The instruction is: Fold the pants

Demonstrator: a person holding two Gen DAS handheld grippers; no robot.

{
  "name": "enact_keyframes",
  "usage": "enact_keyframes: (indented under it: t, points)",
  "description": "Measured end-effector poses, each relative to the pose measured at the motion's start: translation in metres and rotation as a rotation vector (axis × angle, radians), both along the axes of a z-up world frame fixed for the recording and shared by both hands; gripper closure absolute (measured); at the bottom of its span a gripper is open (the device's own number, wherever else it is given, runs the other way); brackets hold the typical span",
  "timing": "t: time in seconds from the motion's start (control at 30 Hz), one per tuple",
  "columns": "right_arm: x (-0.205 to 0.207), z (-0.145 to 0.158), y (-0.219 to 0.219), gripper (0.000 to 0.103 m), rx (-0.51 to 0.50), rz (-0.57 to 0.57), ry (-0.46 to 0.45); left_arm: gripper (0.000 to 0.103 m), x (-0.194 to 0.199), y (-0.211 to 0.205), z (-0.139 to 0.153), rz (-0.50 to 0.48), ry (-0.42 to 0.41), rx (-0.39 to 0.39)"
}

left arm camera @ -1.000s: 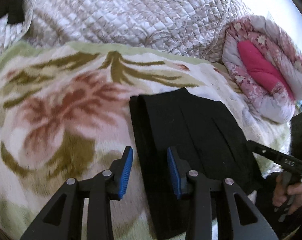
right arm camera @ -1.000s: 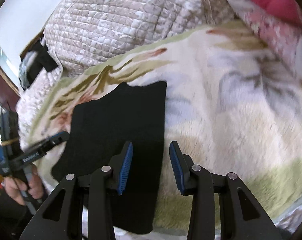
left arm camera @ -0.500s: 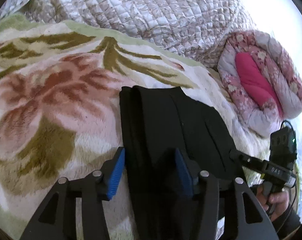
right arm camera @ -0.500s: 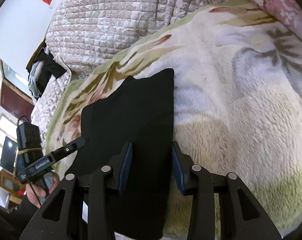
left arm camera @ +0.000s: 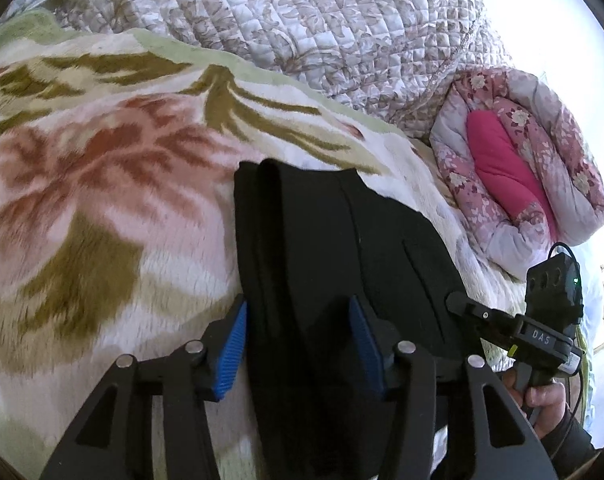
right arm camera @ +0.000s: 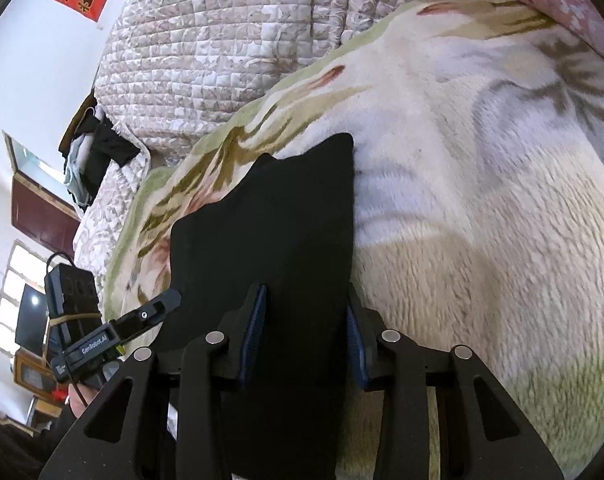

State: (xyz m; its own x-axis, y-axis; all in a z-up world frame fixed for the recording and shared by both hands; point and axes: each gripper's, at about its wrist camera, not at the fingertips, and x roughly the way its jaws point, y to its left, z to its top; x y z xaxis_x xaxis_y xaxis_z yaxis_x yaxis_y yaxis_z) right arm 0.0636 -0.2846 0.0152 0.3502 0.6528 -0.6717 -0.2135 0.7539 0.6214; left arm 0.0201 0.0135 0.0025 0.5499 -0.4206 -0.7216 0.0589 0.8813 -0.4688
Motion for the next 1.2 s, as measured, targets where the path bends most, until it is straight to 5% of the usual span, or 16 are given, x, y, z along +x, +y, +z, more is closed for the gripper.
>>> enact_keyframes:
  t: [0.13,0.33,0.73,1.2]
  points:
    - [-0.002,0.005,0.001,0.084,-0.008,0.0,-0.004,0.069,-0.001,-0.002,0.008,0.008,-0.006,0.022]
    - [-0.009,0.031,0.012,0.087,-0.017,0.012,-0.058,0.081,-0.009,-0.007,0.031,-0.006,-0.046,0.049]
    - [0.022,0.059,0.052,0.087,0.0,0.07,-0.127,0.082,0.021,0.013,0.062,-0.005,-0.118,0.094]
    - [0.102,0.031,0.102,0.082,-0.102,0.097,-0.12,0.079,0.101,0.053,0.031,0.048,-0.1,0.177]
